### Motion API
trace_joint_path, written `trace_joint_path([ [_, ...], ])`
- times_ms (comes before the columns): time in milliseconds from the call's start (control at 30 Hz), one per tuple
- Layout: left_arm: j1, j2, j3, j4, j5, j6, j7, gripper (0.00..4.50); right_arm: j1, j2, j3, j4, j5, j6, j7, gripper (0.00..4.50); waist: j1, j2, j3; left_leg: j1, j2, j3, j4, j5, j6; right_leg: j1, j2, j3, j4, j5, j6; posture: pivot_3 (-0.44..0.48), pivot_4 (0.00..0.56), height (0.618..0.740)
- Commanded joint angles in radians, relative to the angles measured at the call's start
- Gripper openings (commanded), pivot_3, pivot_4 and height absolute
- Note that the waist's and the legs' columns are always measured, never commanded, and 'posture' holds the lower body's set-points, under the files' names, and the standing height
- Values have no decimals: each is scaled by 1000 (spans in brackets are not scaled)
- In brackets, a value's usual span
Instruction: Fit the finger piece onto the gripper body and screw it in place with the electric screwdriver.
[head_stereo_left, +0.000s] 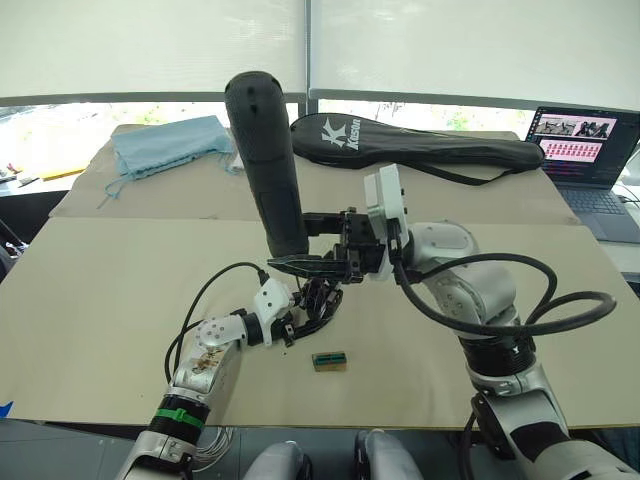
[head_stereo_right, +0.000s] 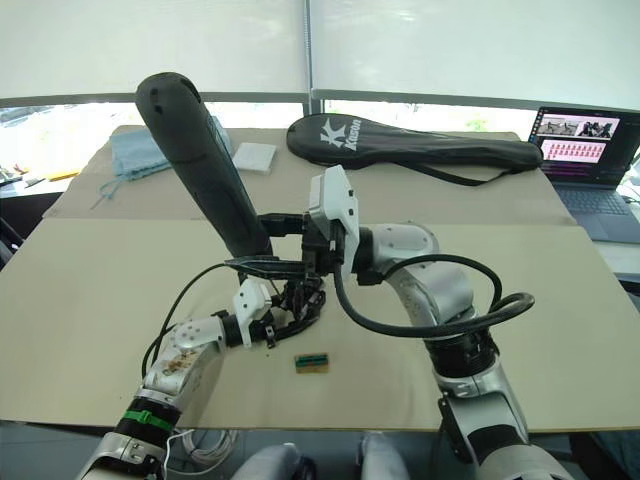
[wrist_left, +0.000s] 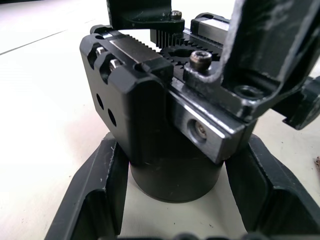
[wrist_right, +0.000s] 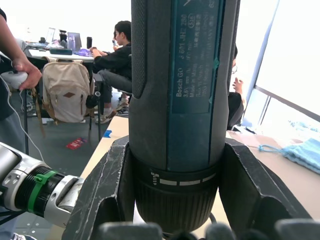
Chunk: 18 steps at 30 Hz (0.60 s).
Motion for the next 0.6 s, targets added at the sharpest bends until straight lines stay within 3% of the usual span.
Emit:
trace_joint_path([
  [33, 29, 8, -21, 8, 2, 31, -12, 2279, -2, 8, -12, -18, 1, -42, 1, 1921, 0, 0, 0, 0, 0, 0, 0, 0, 0, 0, 0, 0, 0, 0, 0, 0, 150, 740],
  [600, 28, 7, -24, 9, 2, 37, -12, 2279, 25, 13, 2, -11, -38, -64, 20, 1921, -2, 0, 0, 0, 0, 0, 0, 0, 0, 0, 1, 0, 0, 0, 0, 0, 150, 740],
])
